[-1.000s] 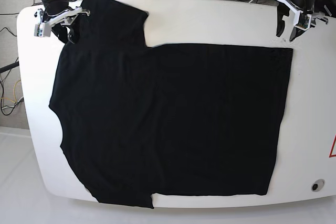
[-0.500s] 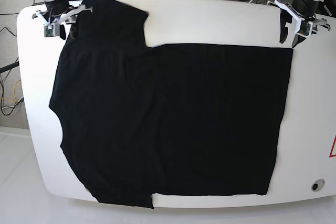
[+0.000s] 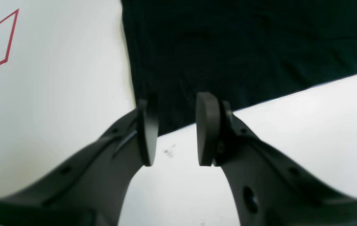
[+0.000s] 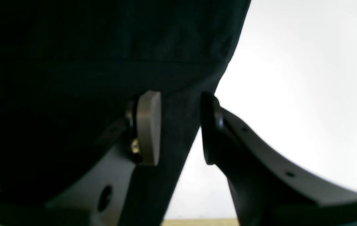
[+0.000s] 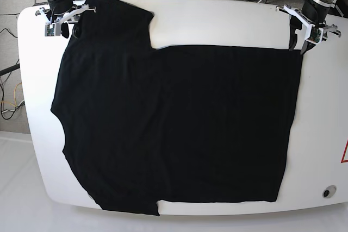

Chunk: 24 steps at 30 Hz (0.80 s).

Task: Fold the T-shirt properly
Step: 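Lower both grippers onto the black T-shirt's shoulder edges and grasp, then lift the gripped shoulder edges slightly with both grippers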

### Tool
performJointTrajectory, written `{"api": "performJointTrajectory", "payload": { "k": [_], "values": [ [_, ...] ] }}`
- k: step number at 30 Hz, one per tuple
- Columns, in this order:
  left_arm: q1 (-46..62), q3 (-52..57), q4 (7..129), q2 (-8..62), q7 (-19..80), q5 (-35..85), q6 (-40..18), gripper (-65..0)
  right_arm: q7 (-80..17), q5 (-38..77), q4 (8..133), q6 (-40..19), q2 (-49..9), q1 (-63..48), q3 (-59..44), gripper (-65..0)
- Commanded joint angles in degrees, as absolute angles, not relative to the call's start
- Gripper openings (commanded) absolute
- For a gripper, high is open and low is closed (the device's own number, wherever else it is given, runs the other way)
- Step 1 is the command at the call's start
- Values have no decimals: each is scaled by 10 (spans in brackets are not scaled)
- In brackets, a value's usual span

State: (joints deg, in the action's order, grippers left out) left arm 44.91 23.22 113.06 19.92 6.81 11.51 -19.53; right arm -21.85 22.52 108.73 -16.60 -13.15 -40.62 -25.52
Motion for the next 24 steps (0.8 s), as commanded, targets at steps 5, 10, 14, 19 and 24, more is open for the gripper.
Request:
{"api": "performJointTrajectory", "payload": {
  "k": [5, 10, 14, 19, 24],
  "values": [
    [447, 248, 1155, 205, 62, 124, -192, -477, -340, 385, 1120, -222, -112, -405, -333, -441],
    [440, 248, 1159, 203, 68, 128, -192, -475, -374, 436, 1120, -249, -106, -404, -355, -442],
    [422, 245, 1149, 203, 80, 130, -192, -433, -364, 400, 1121, -251, -101, -401, -329, -448],
    [416, 246, 1146, 201, 82, 129, -192, -410, -346, 346, 1121, -245, -107, -398, -302, -446],
    [414, 253, 1145, 201, 80, 115, -187, -420, -343, 364, 1100, -254, -116, -398, -298, -445]
  ]
}}
